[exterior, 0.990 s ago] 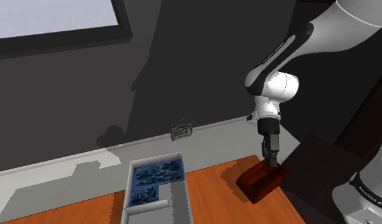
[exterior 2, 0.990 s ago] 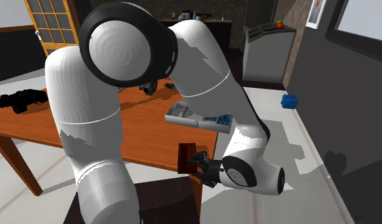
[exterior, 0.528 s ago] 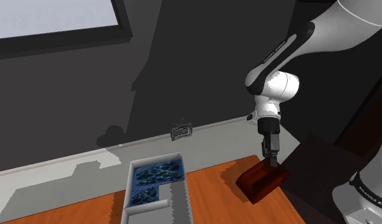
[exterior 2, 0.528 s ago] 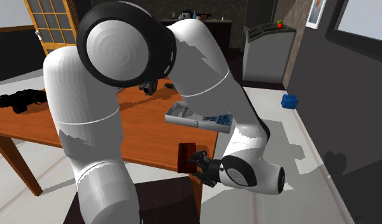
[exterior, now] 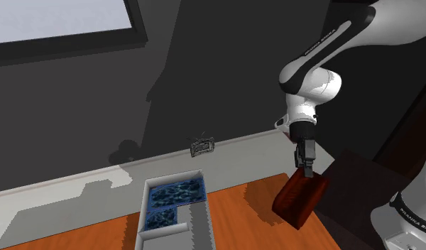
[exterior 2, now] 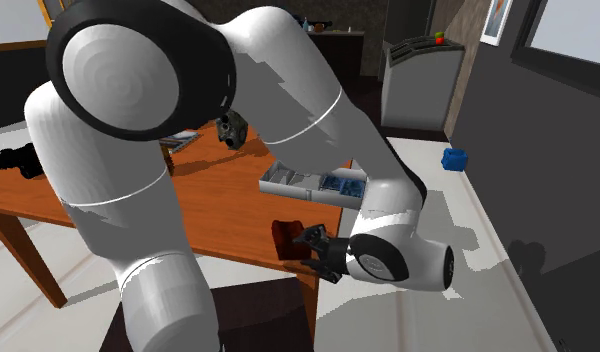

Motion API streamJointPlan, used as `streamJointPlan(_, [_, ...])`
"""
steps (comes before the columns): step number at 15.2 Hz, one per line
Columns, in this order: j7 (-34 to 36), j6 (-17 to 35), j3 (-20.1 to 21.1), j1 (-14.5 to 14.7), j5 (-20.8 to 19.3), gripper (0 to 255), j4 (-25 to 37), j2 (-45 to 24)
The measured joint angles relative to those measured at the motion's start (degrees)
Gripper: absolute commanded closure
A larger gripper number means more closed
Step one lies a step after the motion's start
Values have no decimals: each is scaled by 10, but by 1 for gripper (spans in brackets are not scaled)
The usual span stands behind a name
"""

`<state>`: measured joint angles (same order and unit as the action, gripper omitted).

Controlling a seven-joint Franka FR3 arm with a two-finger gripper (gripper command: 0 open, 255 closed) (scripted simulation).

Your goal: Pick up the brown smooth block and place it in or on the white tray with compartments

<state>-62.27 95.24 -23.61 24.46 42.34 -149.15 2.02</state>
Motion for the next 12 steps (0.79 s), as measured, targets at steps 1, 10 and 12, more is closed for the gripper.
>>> streamJointPlan(1, [7,-4,0,0,-2,255,0,8])
streamJointPlan(10, [72,-46,0,-7,-27,255,5,83])
streamJointPlan(12, [86,-55,1,-8,-29,255,9,97])
